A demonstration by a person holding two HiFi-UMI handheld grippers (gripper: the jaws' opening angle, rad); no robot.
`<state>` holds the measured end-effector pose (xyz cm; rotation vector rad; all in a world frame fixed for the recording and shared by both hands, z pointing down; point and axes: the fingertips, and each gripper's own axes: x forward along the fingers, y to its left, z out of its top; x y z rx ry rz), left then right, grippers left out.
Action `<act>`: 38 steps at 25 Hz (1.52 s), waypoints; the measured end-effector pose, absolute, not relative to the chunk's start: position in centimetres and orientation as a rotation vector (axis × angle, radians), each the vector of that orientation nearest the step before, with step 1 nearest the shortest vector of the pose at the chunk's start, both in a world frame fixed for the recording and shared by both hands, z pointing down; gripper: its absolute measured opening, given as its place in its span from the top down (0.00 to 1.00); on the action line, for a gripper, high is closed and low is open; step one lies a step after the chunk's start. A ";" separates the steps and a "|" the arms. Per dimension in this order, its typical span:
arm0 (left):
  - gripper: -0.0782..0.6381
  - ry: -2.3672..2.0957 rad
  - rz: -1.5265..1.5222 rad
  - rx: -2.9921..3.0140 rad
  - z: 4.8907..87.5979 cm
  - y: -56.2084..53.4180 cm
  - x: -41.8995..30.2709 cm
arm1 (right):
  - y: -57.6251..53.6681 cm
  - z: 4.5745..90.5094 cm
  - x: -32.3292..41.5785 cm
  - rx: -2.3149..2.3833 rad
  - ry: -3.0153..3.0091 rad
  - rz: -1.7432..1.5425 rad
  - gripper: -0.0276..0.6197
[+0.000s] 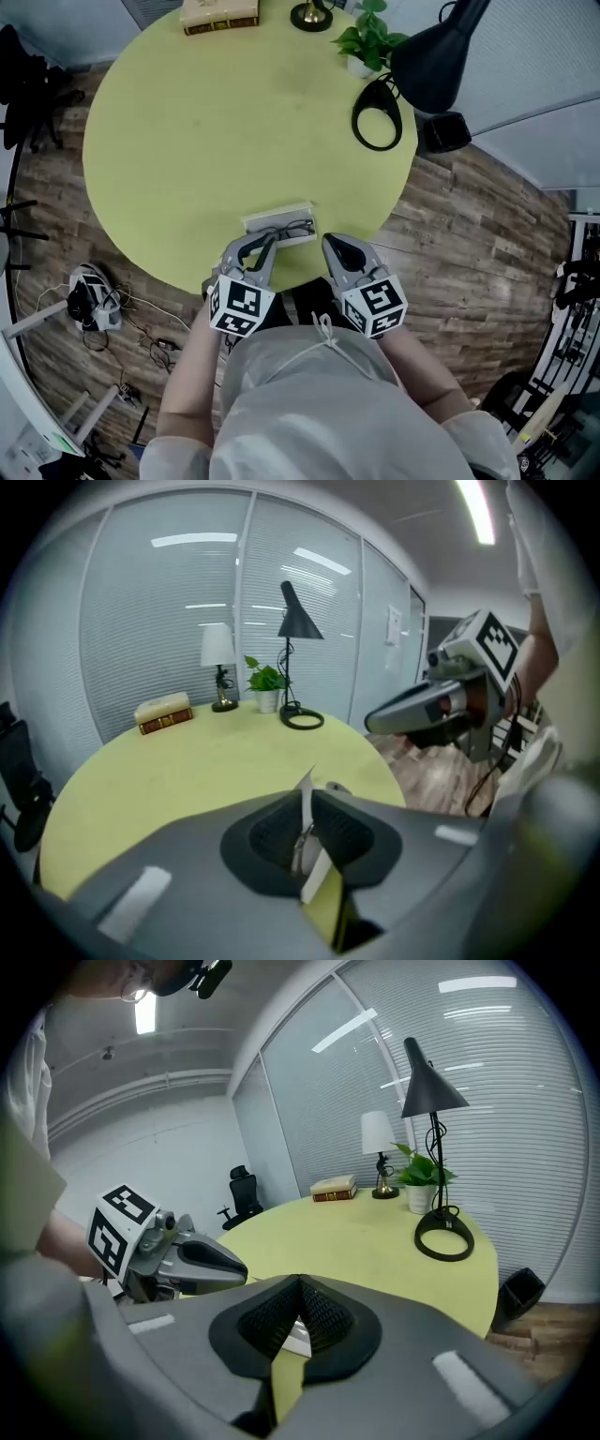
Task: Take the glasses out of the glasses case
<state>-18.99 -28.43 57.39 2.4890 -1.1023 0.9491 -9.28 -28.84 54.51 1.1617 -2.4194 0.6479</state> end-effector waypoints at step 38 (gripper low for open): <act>0.87 -0.253 1.630 2.578 67.3 -28.8 -14.9 | -29.9 58.1 -7.6 1.159 -2.326 0.741 0.96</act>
